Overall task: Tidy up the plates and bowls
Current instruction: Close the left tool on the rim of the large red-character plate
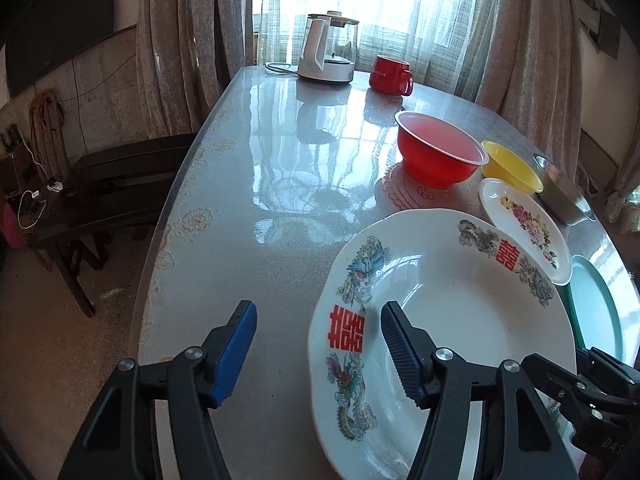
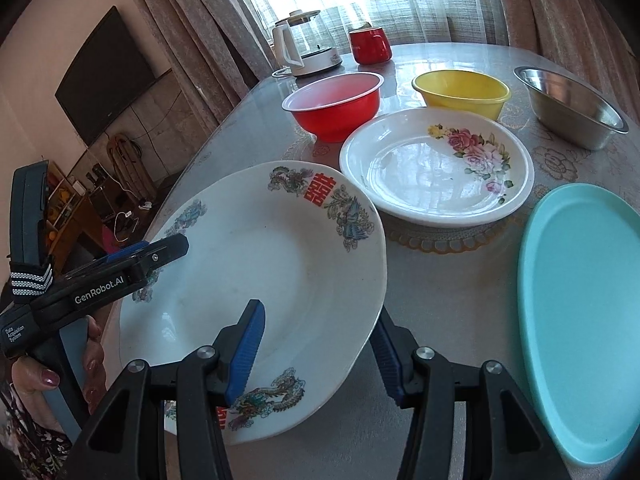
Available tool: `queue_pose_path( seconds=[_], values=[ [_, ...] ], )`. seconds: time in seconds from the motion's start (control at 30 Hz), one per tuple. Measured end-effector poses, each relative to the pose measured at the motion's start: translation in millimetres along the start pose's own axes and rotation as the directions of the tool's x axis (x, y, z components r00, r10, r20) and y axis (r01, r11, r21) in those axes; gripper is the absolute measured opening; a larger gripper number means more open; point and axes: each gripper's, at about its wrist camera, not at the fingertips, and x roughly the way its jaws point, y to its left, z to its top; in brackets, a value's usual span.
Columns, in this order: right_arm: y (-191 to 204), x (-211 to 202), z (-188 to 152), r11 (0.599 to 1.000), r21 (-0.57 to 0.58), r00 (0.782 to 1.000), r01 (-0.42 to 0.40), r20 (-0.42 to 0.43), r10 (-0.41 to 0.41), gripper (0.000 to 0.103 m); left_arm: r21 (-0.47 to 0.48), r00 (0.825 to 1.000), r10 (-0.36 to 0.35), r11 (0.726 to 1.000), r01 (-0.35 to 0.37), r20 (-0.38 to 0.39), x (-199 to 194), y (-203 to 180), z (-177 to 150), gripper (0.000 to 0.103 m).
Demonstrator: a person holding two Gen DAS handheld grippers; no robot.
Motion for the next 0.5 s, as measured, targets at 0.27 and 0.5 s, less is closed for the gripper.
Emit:
queue_pose_path(
  seconds=[0.27,0.5],
  values=[
    [1.9,4.1,1.8,1.000,-0.013,1.000,-0.008,0.000,0.008,0.042,0.054,1.000,-0.026,0.998,0.025,0.013,0.9,-11.0,-2.6,0.042],
    [0.5,5.7,0.2,1.000,-0.025,1.000,-0.001,0.020,0.002,0.036,0.080,0.999,-0.001,0.997,-0.001,0.036,0.3,-16.6,-6.6,0.042]
  ],
)
